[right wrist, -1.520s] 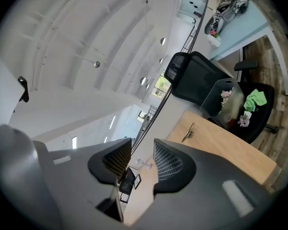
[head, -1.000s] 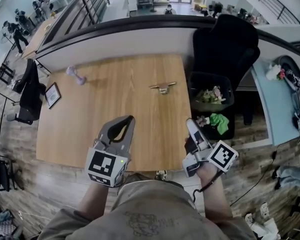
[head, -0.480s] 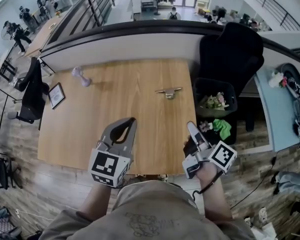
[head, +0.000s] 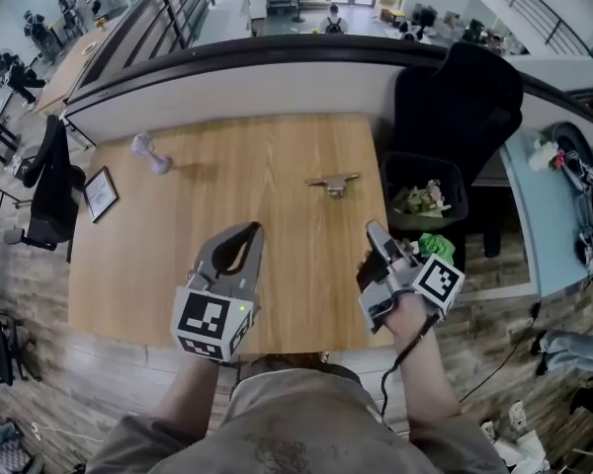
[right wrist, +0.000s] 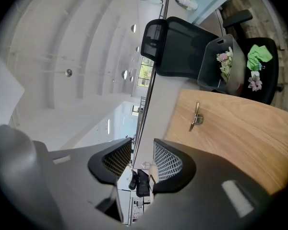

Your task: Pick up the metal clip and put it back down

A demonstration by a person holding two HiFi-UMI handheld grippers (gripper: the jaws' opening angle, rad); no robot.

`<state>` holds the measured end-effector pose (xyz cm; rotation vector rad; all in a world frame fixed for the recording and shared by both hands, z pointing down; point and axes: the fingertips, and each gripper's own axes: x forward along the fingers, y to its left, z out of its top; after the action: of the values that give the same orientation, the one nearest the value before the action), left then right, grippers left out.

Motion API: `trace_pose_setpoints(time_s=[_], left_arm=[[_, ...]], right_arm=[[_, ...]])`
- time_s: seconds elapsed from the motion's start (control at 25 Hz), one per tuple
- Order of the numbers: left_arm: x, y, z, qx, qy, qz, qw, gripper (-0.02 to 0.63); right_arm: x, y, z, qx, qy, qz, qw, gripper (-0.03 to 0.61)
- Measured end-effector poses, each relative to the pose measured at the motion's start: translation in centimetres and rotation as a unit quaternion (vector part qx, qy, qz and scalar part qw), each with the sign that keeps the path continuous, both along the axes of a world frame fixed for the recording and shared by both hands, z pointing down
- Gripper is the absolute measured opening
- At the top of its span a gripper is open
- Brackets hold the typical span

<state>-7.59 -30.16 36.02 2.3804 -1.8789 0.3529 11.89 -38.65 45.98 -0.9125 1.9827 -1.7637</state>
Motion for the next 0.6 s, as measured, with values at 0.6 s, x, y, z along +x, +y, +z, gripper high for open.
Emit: trace_pose_setpoints(time_s=[0.6], left_arm=[[-4.3, -9.3, 10.2, -0.015, 0.028, -0.016, 0.9994, 0.002]], right_arm=[[-4.4, -12.6, 13.4, -0.085, 0.006, 0.046, 0.995, 0.152]])
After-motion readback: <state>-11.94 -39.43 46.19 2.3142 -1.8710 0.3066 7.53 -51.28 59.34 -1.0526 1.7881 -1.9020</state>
